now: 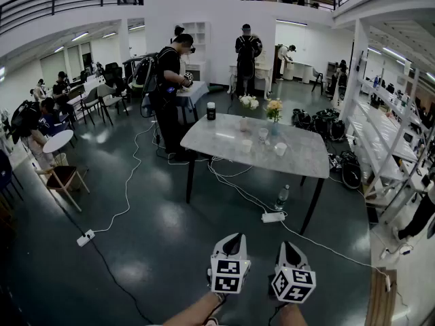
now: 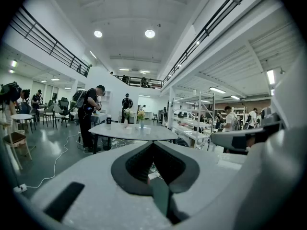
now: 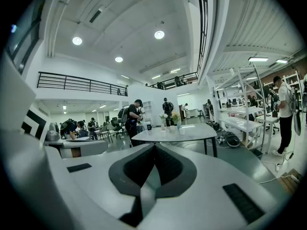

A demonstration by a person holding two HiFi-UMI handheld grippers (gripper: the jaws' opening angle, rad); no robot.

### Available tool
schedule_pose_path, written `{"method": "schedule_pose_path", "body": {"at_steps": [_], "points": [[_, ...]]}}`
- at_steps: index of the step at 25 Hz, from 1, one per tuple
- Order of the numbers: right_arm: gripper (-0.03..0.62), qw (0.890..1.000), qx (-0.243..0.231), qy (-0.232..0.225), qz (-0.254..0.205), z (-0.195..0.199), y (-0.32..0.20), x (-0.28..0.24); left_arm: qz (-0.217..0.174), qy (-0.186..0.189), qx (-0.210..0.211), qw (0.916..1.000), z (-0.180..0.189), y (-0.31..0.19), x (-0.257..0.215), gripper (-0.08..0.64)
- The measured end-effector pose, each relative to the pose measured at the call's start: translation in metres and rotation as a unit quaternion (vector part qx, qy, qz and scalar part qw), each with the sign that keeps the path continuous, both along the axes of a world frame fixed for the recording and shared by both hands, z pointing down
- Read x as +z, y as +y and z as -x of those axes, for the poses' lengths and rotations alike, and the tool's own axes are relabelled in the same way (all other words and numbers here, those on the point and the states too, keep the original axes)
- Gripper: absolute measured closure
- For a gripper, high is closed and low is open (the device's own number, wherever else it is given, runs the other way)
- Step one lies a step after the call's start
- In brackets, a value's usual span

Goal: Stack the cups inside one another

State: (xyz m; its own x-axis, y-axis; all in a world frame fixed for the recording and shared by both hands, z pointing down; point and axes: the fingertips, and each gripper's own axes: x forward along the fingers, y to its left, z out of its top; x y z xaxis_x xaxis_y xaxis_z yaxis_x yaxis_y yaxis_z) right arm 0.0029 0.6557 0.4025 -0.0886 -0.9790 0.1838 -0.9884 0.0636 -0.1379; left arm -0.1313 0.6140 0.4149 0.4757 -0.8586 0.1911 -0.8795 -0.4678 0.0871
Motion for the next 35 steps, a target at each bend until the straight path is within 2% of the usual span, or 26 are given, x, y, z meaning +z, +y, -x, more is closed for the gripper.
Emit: {"method": "schedule_pose_path", "body": {"at_steps": [10, 24, 35], "points": [[0.584, 1.0, -0.001, 0.002, 0.005, 0.015, -0.002, 0.006, 0.001, -0.003, 0.002, 1.0, 0.012, -0.004, 0.005, 0.565], [0.584, 0.997, 0.066, -0.031, 0.012, 0.023, -0.018, 0.023, 0.009, -0.015, 0.01, 0.9998, 0.061, -0.033, 0.02, 0.565], [0.584, 0.996, 0.075, -0.034, 0.037, 0.024, -0.042, 0.044, 0.024, -0.013, 0.017, 0.9995, 0.06, -0.056, 0.041, 0.565]]}}
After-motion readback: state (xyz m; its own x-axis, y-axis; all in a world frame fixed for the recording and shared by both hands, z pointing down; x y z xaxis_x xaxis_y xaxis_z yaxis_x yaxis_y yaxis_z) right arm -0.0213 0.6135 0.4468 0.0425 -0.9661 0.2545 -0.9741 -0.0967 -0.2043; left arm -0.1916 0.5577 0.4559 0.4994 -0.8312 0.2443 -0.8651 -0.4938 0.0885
